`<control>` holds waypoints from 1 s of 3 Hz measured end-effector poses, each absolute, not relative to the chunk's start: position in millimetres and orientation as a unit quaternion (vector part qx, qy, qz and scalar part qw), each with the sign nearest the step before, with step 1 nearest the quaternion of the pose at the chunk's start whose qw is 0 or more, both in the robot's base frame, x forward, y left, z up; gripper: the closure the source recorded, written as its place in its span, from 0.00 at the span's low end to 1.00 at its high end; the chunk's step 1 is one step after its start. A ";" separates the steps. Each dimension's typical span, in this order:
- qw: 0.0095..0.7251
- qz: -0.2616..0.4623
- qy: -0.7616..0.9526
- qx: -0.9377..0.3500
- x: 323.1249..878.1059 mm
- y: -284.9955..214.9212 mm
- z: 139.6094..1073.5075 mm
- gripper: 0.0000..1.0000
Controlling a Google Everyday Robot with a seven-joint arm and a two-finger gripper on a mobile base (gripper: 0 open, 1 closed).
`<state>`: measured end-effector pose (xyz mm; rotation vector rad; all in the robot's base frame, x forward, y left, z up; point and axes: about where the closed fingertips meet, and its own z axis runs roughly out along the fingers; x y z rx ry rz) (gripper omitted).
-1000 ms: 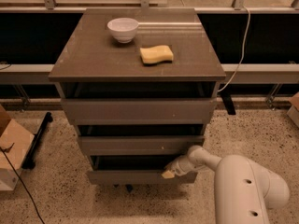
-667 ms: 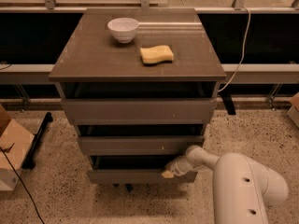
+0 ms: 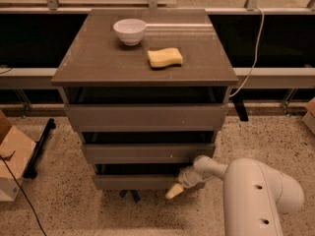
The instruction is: Open bottom drawer
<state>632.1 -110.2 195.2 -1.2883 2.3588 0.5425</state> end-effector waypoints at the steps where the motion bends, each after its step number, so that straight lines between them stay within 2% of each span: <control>1: 0.190 0.147 0.831 -0.502 620.1 -111.6 191.1 0.00; 2: 0.180 0.119 0.822 -0.526 612.6 -114.4 186.9 0.00; 3: 0.169 0.114 0.816 -0.541 609.0 -115.9 178.3 0.27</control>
Offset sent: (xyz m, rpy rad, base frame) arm -0.0247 -0.0113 -0.0090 -0.2433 -0.1064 0.1554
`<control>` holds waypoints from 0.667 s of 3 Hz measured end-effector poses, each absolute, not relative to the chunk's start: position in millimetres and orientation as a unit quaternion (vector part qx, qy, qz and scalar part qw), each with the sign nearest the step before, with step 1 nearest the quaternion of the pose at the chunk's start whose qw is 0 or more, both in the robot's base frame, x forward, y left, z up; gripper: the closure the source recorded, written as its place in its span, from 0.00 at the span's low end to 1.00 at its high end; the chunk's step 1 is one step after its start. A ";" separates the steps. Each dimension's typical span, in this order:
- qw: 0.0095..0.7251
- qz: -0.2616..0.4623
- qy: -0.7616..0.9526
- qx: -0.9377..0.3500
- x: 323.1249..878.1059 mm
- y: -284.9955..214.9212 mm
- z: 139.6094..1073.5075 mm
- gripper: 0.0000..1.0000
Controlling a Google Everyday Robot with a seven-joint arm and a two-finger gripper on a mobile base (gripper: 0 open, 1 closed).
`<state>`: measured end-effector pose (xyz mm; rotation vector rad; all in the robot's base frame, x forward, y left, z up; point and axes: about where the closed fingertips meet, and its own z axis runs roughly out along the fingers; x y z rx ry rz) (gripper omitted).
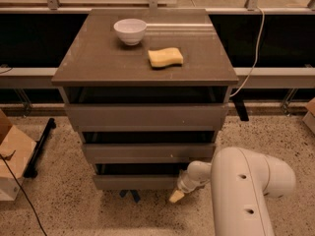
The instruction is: Open bottom drawer
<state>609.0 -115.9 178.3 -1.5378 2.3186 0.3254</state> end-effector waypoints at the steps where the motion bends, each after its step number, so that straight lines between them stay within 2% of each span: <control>1: 0.162 0.117 0.812 -0.548 608.2 -115.8 172.9 0.50; 2: 0.162 0.117 0.812 -0.548 608.2 -115.8 176.9 0.73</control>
Offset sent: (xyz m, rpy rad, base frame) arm -0.0297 -0.0088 -0.0144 0.0278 0.0774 0.0047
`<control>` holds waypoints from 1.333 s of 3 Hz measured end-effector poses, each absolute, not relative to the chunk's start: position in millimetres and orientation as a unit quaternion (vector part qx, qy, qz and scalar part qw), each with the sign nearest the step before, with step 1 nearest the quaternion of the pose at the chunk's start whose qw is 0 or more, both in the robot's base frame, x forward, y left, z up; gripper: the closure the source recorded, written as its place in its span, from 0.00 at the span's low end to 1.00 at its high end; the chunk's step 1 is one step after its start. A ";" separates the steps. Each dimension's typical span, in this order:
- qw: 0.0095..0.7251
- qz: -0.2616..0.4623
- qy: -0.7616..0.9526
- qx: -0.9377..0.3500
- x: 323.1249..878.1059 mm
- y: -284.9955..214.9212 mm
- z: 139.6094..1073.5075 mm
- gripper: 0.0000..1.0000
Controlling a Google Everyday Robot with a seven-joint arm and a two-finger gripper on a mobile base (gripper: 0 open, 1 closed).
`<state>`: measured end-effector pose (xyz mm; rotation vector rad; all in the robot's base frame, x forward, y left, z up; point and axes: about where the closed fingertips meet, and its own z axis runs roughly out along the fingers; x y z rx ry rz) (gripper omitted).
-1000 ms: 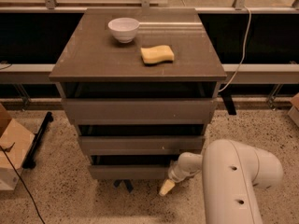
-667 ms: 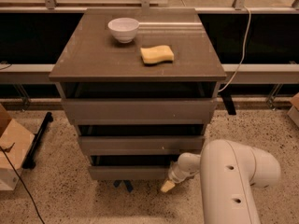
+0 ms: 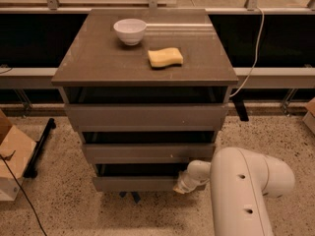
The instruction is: Open bottom drawer
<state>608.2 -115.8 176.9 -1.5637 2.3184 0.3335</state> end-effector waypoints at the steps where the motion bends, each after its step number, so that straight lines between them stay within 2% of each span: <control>1: 0.162 0.117 0.812 -0.548 608.1 -115.8 178.3 0.96; 2: 0.162 0.117 0.812 -0.548 608.1 -115.8 178.5 1.00; 4: 0.162 0.117 0.812 -0.548 608.1 -115.7 180.7 0.59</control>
Offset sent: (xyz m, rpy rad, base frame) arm -0.1371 -0.0237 -0.0148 0.2116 0.2290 -0.2246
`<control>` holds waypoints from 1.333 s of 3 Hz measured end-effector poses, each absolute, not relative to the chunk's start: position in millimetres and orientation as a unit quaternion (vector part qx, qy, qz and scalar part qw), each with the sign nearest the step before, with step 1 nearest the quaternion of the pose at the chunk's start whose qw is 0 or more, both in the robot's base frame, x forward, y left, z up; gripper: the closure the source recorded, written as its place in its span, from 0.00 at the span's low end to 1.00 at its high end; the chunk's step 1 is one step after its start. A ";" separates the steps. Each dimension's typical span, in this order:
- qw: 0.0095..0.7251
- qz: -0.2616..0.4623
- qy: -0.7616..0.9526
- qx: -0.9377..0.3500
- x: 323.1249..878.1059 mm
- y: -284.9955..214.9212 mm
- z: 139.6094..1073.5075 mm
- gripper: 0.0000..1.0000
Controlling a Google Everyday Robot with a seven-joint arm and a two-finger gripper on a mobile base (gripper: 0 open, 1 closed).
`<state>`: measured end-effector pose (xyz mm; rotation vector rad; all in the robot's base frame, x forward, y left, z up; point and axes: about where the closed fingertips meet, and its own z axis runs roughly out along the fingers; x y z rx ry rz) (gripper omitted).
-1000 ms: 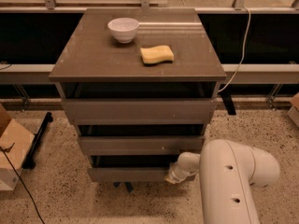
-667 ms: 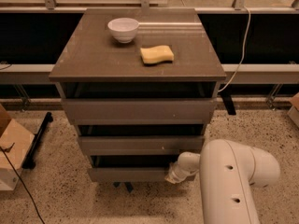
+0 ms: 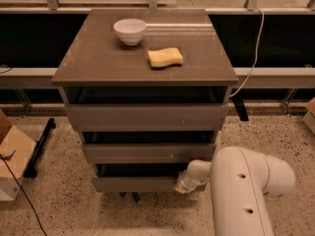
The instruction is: Open bottom drawer
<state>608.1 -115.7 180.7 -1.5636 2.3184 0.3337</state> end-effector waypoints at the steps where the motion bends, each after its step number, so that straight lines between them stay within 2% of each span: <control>1: 0.162 0.117 0.812 -0.548 608.1 -115.7 180.8 0.34; 2: 0.162 0.117 0.812 -0.548 608.1 -115.7 180.8 0.11; 3: 0.164 0.115 0.812 -0.549 608.1 -115.4 182.0 0.00; 4: 0.178 0.096 0.805 -0.557 609.0 -112.0 192.8 0.00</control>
Offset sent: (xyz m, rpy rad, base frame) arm 0.0053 0.0016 0.0128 -0.0194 -0.0578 -0.0045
